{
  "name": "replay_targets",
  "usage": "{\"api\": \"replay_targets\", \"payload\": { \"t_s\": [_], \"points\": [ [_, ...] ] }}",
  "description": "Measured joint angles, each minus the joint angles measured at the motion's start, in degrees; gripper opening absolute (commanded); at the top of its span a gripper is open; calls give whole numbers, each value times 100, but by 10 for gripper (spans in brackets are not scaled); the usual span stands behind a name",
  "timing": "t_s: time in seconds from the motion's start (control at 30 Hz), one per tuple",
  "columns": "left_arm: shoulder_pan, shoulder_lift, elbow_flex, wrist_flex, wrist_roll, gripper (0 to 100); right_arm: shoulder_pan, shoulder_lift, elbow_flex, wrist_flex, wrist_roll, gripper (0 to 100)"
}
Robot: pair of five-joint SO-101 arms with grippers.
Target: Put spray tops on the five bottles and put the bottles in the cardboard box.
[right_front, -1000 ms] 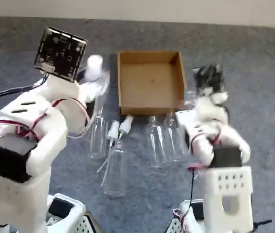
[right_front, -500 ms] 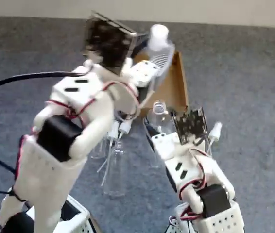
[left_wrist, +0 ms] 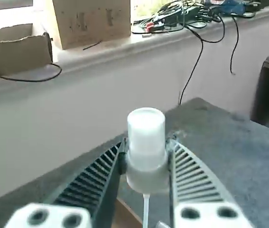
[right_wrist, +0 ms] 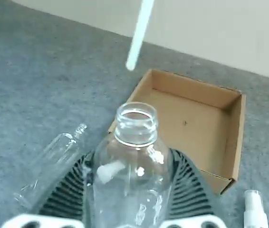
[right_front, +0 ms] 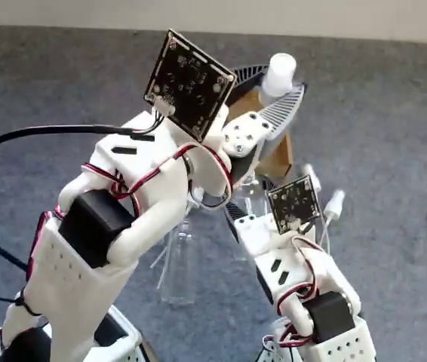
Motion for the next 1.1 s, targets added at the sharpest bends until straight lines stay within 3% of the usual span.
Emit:
{"api": "replay_targets", "payload": {
  "t_s": [0.23, 0.93, 1.1],
  "points": [
    [18, 0, 440, 44, 457, 52, 0, -35, 0, 0, 0, 4],
    [-88, 0, 624, 44, 492, 52, 0, -35, 0, 0, 0, 4],
    [-440, 0, 967, -404, 492, 52, 0, -35, 0, 0, 0, 4]
  ]
}}
